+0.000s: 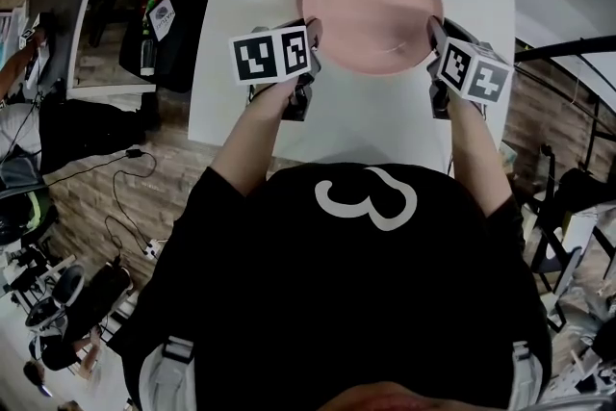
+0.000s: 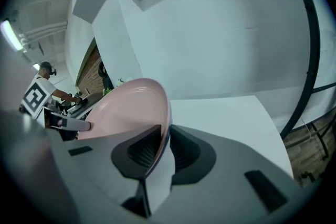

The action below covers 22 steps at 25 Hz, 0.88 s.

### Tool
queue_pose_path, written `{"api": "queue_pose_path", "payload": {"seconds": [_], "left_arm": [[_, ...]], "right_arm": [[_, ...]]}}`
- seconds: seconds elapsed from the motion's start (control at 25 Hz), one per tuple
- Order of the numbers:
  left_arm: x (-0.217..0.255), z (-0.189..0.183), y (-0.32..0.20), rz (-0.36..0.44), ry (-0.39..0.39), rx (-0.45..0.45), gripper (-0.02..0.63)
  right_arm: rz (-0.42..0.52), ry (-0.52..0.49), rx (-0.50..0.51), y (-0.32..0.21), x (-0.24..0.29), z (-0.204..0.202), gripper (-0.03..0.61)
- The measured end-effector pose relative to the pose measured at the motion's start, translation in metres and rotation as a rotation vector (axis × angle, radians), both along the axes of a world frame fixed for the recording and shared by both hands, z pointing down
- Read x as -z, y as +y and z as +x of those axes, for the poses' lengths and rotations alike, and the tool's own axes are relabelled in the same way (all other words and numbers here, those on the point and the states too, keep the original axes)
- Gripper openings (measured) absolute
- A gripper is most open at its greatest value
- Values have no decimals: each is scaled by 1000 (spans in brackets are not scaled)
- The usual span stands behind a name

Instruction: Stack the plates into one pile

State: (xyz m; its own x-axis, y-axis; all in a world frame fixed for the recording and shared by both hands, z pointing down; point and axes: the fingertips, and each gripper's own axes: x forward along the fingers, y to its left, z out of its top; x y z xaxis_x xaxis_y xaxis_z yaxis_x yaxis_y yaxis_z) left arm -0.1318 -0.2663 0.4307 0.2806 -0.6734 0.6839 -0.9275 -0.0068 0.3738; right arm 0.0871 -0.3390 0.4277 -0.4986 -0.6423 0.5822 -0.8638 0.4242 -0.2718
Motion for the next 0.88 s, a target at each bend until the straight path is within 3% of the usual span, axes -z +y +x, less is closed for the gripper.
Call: {"api": "queue_pose_path", "payload": {"seconds": [0.88], "left_arm": [[-54, -46, -46, -89, 46, -28, 87]], "right_arm": [[-90, 70, -22, -37, -52, -43, 71]]}}
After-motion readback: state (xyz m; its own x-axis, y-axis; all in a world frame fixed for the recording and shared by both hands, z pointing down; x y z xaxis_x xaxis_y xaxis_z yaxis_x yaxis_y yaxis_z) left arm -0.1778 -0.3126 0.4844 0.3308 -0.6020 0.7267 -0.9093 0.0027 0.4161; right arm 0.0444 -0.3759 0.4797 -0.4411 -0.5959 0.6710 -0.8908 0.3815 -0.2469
